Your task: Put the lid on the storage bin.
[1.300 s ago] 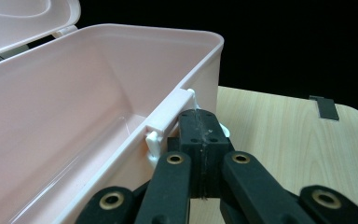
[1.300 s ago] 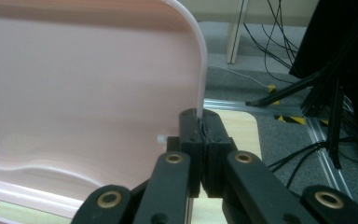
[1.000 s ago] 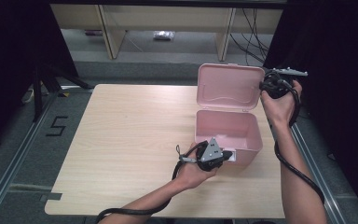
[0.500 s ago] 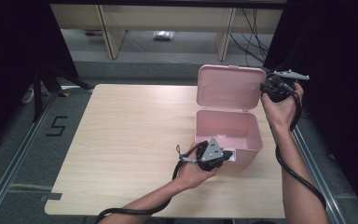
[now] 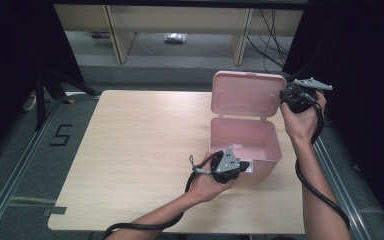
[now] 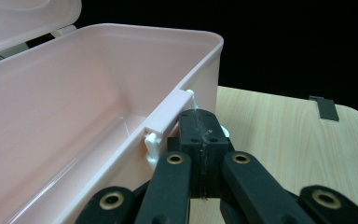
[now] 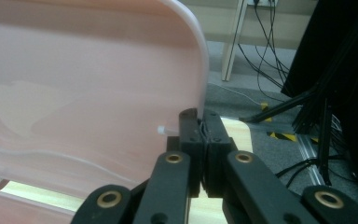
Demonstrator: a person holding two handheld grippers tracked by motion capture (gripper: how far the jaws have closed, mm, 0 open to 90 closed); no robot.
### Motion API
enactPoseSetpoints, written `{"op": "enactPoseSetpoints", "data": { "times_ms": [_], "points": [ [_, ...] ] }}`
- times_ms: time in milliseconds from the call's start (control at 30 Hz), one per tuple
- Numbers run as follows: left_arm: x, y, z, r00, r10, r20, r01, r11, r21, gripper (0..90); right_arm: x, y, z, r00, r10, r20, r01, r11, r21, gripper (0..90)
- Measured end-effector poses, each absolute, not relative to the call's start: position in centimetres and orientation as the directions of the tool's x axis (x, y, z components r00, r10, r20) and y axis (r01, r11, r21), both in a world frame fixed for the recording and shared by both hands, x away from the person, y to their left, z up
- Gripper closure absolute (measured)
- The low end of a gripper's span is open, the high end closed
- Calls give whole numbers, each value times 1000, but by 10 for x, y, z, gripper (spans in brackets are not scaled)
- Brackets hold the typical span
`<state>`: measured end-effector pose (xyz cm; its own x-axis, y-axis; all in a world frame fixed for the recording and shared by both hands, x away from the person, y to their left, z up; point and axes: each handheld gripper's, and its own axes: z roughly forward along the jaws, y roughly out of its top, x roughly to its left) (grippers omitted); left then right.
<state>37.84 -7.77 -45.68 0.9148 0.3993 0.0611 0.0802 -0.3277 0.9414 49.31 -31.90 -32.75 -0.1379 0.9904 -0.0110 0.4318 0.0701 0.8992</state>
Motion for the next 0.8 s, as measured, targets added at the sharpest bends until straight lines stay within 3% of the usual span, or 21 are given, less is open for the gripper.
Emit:
{"op": "enactPoseSetpoints", "data": {
  "times_ms": [800],
  "points": [
    [379,-79,-457,915,398,58,83,-328,941,900,478,-318,-331,-138,989,-52,398,103,911,897]
  ]
}}
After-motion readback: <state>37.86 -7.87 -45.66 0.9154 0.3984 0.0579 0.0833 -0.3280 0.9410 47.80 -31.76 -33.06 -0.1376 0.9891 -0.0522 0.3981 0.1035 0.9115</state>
